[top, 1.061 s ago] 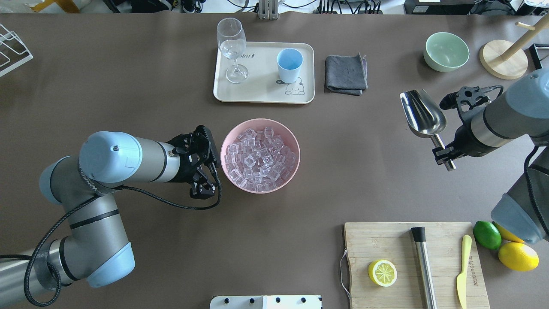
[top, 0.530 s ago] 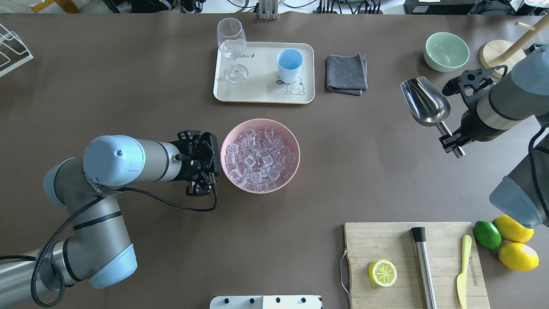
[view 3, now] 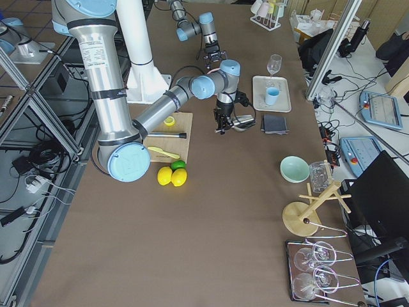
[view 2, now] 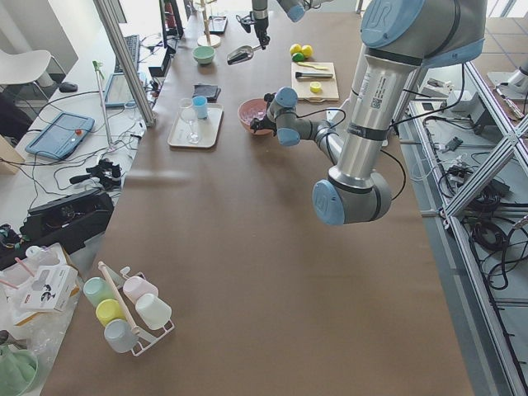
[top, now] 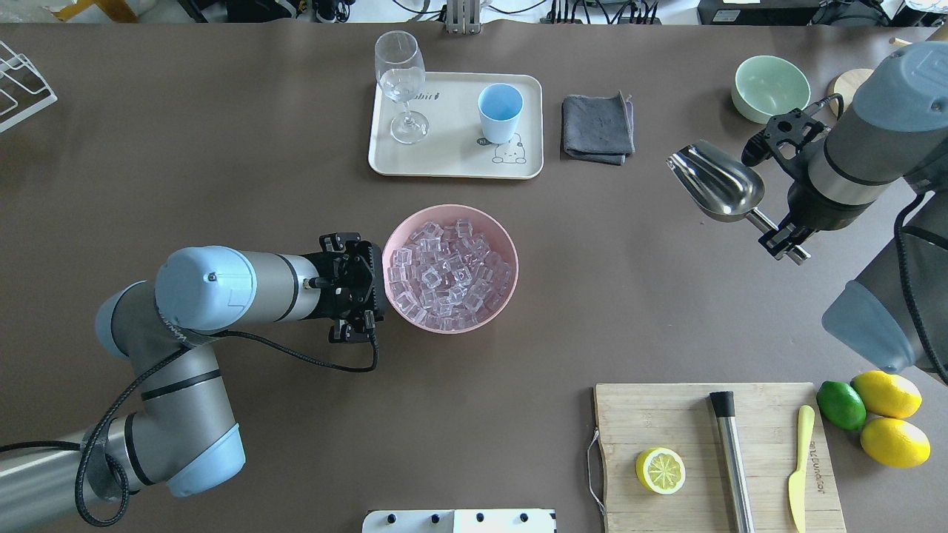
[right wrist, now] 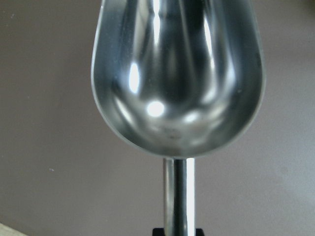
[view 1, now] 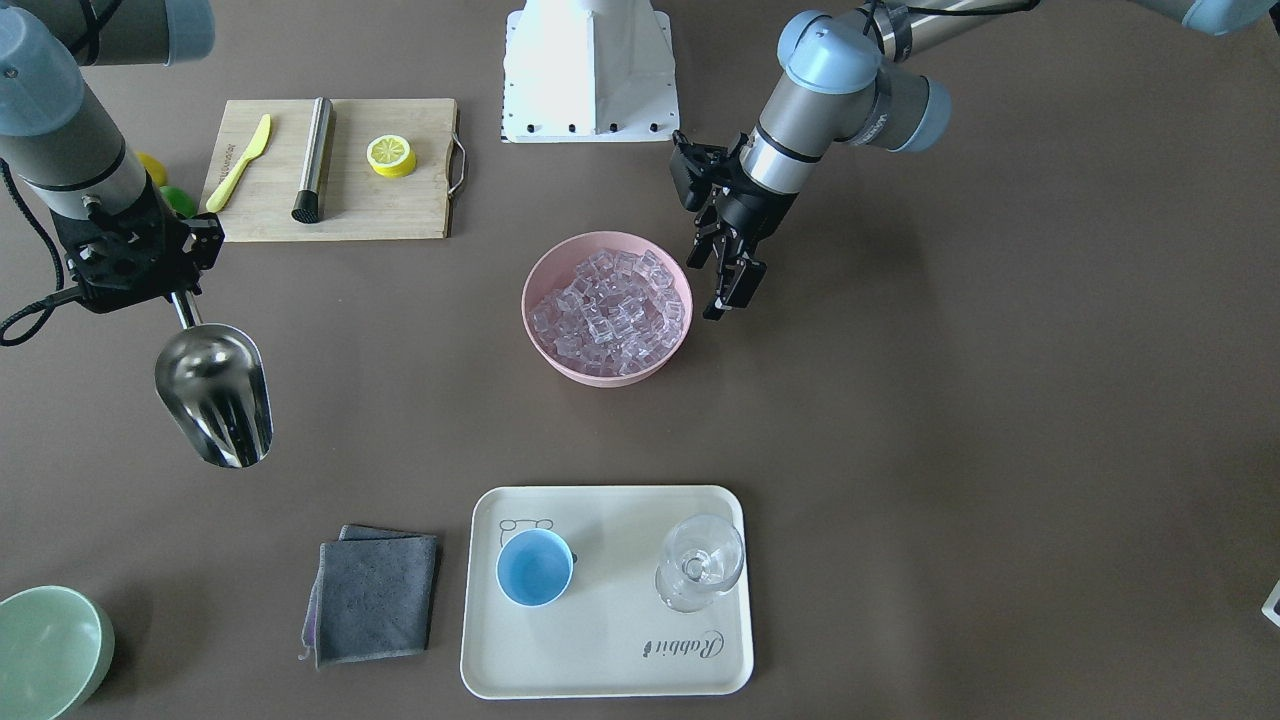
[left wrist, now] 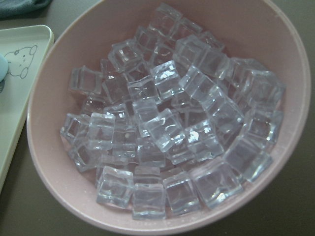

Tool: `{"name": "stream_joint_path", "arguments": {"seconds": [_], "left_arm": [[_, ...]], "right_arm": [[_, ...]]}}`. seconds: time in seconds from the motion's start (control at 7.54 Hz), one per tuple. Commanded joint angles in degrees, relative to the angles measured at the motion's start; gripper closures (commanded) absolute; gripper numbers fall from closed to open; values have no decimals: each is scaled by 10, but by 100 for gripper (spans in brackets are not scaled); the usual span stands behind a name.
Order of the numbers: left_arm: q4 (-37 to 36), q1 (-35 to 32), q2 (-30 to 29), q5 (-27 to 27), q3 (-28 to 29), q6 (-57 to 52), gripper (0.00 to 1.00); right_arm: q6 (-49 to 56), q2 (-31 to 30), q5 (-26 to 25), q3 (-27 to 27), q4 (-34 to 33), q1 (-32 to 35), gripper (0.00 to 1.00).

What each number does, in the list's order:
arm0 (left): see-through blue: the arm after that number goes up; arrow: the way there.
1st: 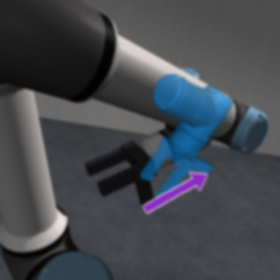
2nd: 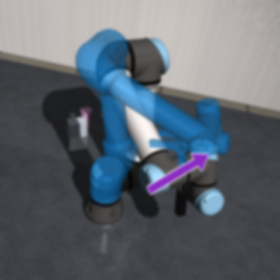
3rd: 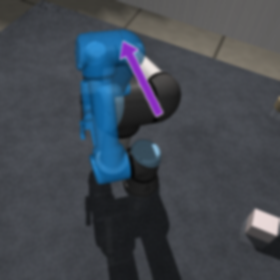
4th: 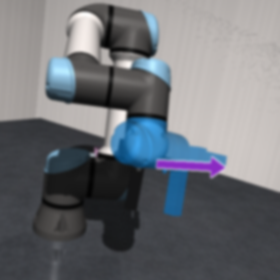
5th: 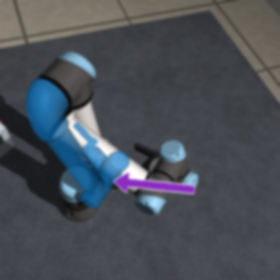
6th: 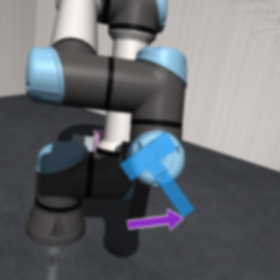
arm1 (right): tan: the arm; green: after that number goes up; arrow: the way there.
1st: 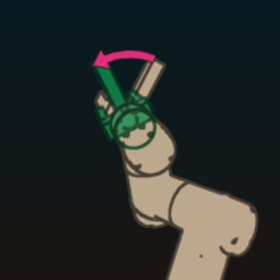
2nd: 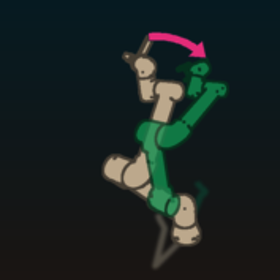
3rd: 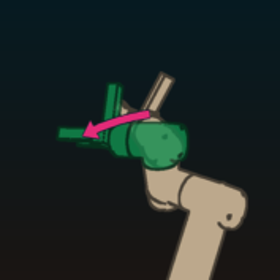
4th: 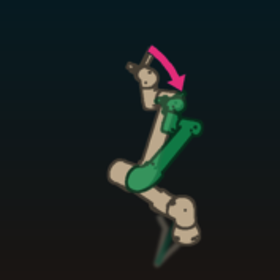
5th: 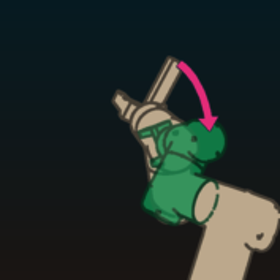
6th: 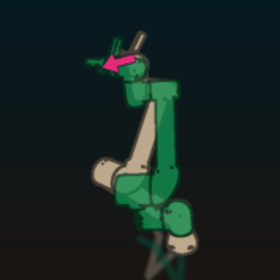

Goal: Put ice in cup with scoop
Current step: 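Swing the scoop with the right arm over the pink bowl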

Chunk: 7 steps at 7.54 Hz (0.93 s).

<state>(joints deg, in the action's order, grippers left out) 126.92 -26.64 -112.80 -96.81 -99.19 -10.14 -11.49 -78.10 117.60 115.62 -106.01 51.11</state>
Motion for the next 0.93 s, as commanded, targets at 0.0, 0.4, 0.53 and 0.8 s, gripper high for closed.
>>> {"name": "stream_joint_path", "arguments": {"seconds": [0.0, 0.4, 0.53, 0.8], "left_arm": [[3, -6, 0, 0, 0, 0, 2], [43, -10, 19, 5, -2, 1, 2], [53, -10, 20, 6, -1, 1, 2], [72, -10, 21, 6, 6, 1, 2]], "right_arm": [[213, 21, -17, 43, -124, 19, 100], [258, 80, -90, 49, -267, 30, 100], [257, 87, -90, 47, -271, 29, 100], [257, 110, -95, 9, -270, 29, 100]]}}
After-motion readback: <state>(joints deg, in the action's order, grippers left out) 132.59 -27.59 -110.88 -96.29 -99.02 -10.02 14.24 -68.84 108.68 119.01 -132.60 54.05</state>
